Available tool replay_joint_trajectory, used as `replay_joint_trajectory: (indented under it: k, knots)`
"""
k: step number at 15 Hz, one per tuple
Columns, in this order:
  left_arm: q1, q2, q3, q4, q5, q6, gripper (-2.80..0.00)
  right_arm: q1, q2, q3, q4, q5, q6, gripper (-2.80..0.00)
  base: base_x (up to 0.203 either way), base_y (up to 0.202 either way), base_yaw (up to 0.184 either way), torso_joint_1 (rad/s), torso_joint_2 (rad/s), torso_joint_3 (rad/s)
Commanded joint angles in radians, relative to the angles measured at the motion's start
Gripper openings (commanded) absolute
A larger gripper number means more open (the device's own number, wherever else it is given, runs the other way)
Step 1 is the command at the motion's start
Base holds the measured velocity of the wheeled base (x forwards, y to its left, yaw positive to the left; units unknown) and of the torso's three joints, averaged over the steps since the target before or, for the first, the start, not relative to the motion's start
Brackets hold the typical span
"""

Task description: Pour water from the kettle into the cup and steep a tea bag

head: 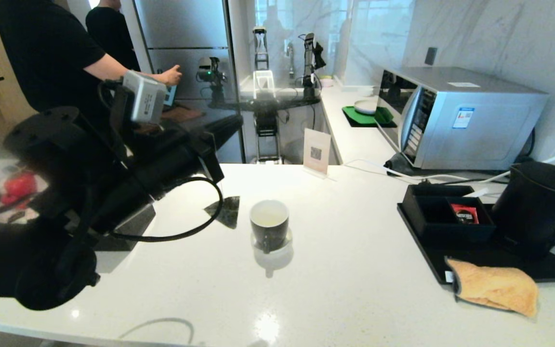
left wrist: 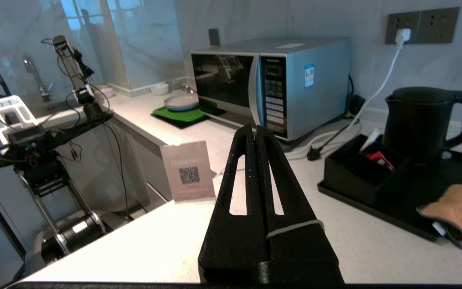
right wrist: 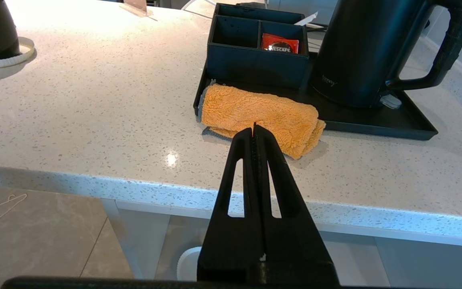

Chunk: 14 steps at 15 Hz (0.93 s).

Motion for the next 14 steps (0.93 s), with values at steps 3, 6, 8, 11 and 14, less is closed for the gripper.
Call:
replay_joint_trajectory:
  k: [3,6,8,11,14]
  knots:
    - [0.002,0.051,-0.087,0.029,-0.002,0.001,-2.8,0.0,0.003,0.0,0.0,0.0,0.0,-2.8,0.0,0.0,0.0,0.0,0.0,0.0]
    - [0.004,0.084,-0.15,0.062,-0.002,0.001,-2.8,0.0,0.002,0.0,0.0,0.0,0.0,-2.8,0.0,0.0,0.0,0.0,0.0,0.0]
    - [0.007,0.107,-0.182,0.082,-0.003,0.001,-2.8,0.0,0.002,0.0,0.0,0.0,0.0,-2.8,0.0,0.0,0.0,0.0,0.0,0.0]
    - [0.028,0.15,-0.213,0.085,-0.012,0.018,-2.8,0.0,0.002,0.0,0.0,0.0,0.0,-2.8,0.0,0.0,0.0,0.0,0.0,0.0]
    - [0.045,0.197,-0.246,0.085,-0.017,0.021,-2.8,0.0,0.003,0.0,0.0,0.0,0.0,-2.8,0.0,0.0,0.0,0.0,0.0,0.0]
